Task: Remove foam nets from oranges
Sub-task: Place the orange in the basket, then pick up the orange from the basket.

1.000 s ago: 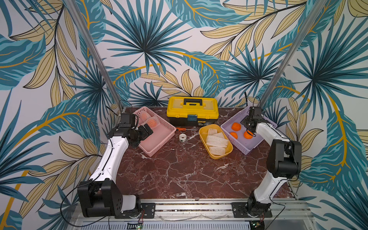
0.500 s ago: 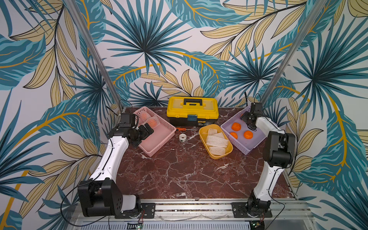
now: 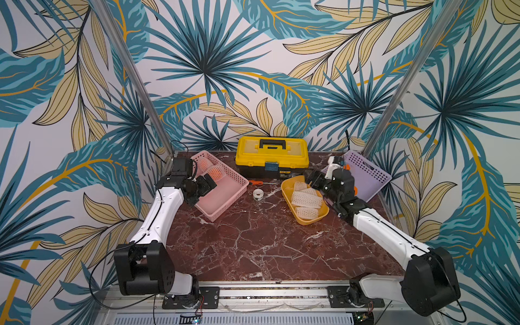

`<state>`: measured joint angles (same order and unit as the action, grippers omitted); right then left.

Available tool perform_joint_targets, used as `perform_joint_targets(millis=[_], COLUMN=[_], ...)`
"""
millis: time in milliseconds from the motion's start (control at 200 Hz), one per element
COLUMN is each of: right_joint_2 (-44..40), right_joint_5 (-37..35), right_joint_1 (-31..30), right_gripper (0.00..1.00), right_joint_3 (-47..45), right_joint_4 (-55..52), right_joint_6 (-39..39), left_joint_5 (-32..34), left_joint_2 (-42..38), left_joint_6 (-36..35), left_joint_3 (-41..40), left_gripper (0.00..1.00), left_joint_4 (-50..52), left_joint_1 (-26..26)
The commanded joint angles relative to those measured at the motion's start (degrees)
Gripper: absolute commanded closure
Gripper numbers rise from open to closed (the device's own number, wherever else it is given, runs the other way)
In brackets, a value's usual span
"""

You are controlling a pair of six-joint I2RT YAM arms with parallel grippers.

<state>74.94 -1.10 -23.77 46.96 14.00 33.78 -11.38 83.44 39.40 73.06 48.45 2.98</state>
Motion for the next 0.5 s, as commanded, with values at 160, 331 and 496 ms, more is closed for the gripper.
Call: perform_joint_targets(millis=[160,331,496], right_joint_2=[5.6,10.4,10.1], right_joint_5=[1.2,1.1,-0.8], right_joint_1=[-21.9,-26.1,-26.3], right_gripper=[0.22,0.24,0.25], right_joint_3=[-5.4,-5.8,-5.3], right_joint_4=[7.0,10.7,7.9], right_joint_6=[-17.9,-22.2,-24.1], left_joint_5=[11.7,16.5,17.5], left_joint_2=[14.4,25.3,32.2], left_joint_6=[-1.8,-6.9,-10.4], left_joint_3=[12.9,24.9,29.9], left_gripper=[0.17,0.19,0.1], left_joint_4=[9.9,15.3,16.0], left_joint_1=[-0.8,-1.1,-1.1])
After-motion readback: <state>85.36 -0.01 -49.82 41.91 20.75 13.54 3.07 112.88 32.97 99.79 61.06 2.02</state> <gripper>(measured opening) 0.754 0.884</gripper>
